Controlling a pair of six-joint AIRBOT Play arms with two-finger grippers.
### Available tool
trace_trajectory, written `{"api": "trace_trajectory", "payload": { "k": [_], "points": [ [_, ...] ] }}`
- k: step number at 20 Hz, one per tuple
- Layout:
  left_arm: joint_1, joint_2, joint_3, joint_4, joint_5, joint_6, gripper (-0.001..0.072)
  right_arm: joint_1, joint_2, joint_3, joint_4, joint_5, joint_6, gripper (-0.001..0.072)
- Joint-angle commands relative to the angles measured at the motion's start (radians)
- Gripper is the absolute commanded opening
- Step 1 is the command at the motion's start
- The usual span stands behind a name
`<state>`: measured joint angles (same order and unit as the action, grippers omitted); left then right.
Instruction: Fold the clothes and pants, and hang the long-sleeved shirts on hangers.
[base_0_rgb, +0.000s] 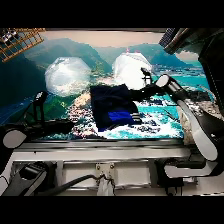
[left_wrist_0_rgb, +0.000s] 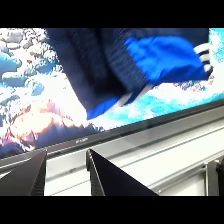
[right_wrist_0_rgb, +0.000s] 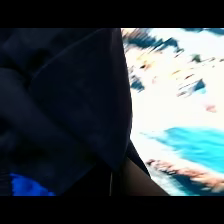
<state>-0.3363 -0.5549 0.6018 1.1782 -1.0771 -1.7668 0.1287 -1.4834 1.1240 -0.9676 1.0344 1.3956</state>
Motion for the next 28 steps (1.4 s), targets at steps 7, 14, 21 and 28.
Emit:
{"api": "trace_trajectory", "payload": {
  "k": [7,14,21,28],
  "points": [
    [0.001,0.001,0.0,0.0,0.001,0.0,0.028,-0.322,0.12,0.095,-0.113,0.078,0.038,0.0044],
    [0.001,0.001,0.0,0.0,0.011,0.0,0.0279,-0.585,0.132,0.308,-0.159,0.154,0.123,0.0044],
    [0.001,0.0,0.0,0.0,0.08,0.0,0.028,-0.814,0.179,0.386,-0.29,0.308,0.21,0.0044],
    [0.001,0.0,0.0,0.0,0.09,0.0,0.0279,-1.024,0.254,0.314,-0.402,0.377,0.25,0.0041]
  ]
}}
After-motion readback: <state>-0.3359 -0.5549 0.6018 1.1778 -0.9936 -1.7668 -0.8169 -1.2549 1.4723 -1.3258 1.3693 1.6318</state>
